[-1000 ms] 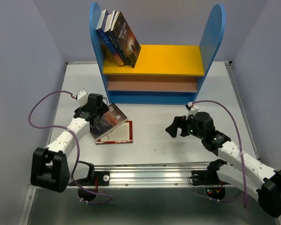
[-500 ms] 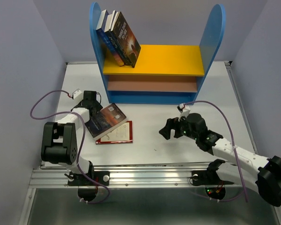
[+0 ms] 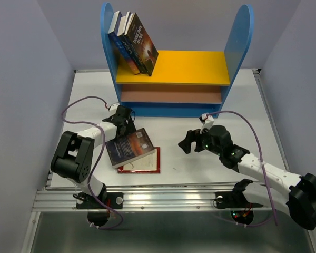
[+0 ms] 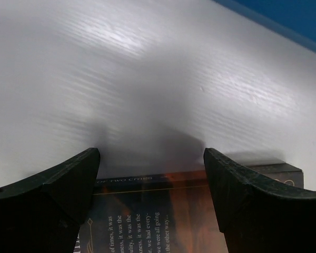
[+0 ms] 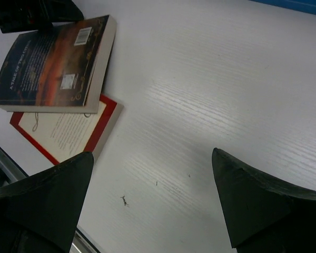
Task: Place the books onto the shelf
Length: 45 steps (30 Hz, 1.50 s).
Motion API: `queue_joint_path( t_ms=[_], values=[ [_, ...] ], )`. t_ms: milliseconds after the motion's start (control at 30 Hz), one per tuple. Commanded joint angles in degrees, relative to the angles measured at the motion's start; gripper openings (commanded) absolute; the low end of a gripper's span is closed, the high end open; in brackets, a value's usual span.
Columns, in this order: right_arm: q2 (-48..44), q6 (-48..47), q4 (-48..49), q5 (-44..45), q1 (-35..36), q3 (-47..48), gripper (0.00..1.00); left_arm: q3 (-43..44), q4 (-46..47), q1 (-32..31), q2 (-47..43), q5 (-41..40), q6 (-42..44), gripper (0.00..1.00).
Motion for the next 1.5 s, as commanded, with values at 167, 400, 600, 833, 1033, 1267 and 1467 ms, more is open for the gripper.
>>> queue_joint_path(
  t_ms=[167,400,600,833,1033,1267,1467],
  values=[
    [0.49,-4.48,3.72,-4.83,0.54,3.14,1.00,-1.27,-6.36,-14.18,-3.60,9.89,-3.37,0.91],
    [3.39,-11.85,2.57,-10.27,1.07,6.65,1.00,4.53,-7.48,-17.54,-5.17,6.74,-5.57,0.95],
    [13.03,-19.67,3.45,-24.66,1.07,12.18,1.00,9.11,-19.94,-17.19,-12.36,-2.93,-15.65,0.99],
    [24.65,-31.28,-3.57,-32.44,4.73,22.82,1.00,1.31,-30.70,-15.52,-27.22,-2.59,-28.76,0.99],
    [22.74,-33.24,-5.01,-8.05,22.12,19.33,1.00,-3.98,-32.11,-12.62,-35.14,-1.80,-30.18,0.99],
    [21.41,-35.32,2.91,7.97,33.49,15.09,1.00,-5.12,-33.69,-11.48,-38.66,-1.89,-30.45,0.99],
    [29.57,-44.20,6.79,15.03,37.97,19.56,1.00,-6.88,-33.60,-7.88,-42.00,-1.36,-30.54,0.99]
  ],
)
